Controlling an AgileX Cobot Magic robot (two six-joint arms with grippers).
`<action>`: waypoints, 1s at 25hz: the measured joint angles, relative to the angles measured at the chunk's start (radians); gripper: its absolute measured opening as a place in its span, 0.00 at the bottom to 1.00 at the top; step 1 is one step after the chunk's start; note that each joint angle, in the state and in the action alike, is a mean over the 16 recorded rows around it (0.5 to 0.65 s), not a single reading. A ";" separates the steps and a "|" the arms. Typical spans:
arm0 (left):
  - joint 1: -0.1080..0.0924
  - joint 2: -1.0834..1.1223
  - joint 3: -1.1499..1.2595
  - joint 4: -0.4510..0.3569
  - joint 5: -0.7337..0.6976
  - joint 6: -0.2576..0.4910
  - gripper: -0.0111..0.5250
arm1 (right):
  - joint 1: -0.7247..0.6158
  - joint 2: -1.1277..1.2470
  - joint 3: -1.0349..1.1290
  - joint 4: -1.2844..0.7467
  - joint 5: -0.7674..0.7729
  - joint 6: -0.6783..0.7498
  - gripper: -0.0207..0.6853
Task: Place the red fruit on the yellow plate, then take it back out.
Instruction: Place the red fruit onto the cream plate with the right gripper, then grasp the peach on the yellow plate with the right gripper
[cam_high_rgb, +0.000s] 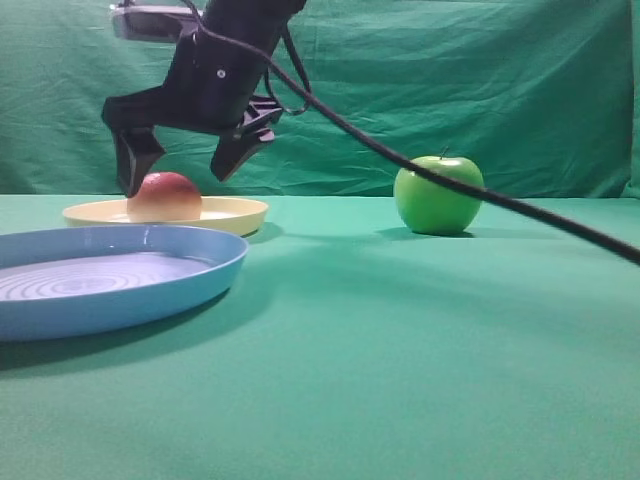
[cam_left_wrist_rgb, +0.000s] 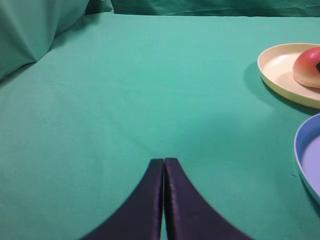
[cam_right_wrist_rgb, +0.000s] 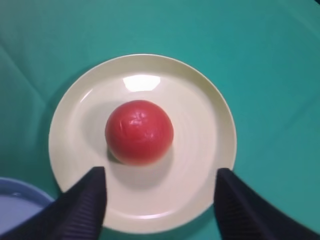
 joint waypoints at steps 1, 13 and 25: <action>0.000 0.000 0.000 0.000 0.000 0.000 0.02 | -0.005 -0.030 -0.001 -0.002 0.037 0.013 0.41; 0.000 0.000 0.000 0.000 0.000 0.000 0.02 | -0.039 -0.402 0.056 -0.031 0.328 0.146 0.03; 0.000 0.000 0.000 0.000 0.000 0.000 0.02 | -0.042 -0.819 0.392 -0.039 0.312 0.179 0.03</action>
